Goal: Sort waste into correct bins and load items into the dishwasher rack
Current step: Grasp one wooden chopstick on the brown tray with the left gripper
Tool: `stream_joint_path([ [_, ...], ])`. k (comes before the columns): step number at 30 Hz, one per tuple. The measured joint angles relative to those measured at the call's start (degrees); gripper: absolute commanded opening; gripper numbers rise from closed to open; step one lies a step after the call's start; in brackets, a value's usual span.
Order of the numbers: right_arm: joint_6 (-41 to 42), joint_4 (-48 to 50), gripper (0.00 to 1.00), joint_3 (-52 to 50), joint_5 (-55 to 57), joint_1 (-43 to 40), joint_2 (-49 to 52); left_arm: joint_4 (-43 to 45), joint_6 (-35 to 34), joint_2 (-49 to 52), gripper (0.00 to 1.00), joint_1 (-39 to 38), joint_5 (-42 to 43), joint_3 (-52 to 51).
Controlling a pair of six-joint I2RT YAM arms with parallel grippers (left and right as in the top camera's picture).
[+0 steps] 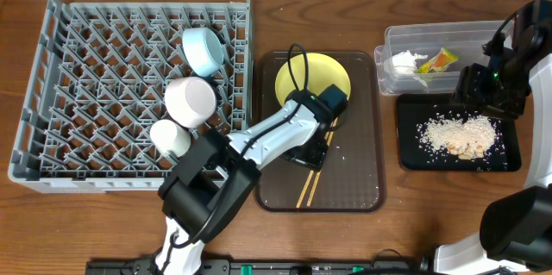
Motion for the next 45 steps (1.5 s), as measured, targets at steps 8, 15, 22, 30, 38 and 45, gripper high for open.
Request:
stream_joint_path([
  [8,0.0,0.1,0.66,0.0,0.0,0.0,0.0,0.2,0.0,-5.9,0.82,-0.5,1.4,0.0],
  [15,0.0,0.0,0.66,0.0,0.0,0.0,0.0,2.5,0.0,-5.8,0.82,-2.6,3.1,-0.2],
  [22,0.0,-0.1,0.66,0.0,0.0,0.0,0.0,5.0,0.0,-5.8,0.82,-3.1,2.4,-3.3],
  [30,0.0,-0.2,0.66,0.0,0.0,0.0,0.0,6.4,0.0,-5.8,0.82,-3.1,1.4,-5.3],
  [38,0.0,-0.3,0.66,0.0,0.0,0.0,0.0,8.5,0.0,-5.8,0.80,-3.1,1.3,-8.8],
  [45,0.0,-0.4,0.66,0.0,0.0,0.0,0.0,10.2,-0.6,-5.8,0.42,-3.1,1.1,-10.7],
])
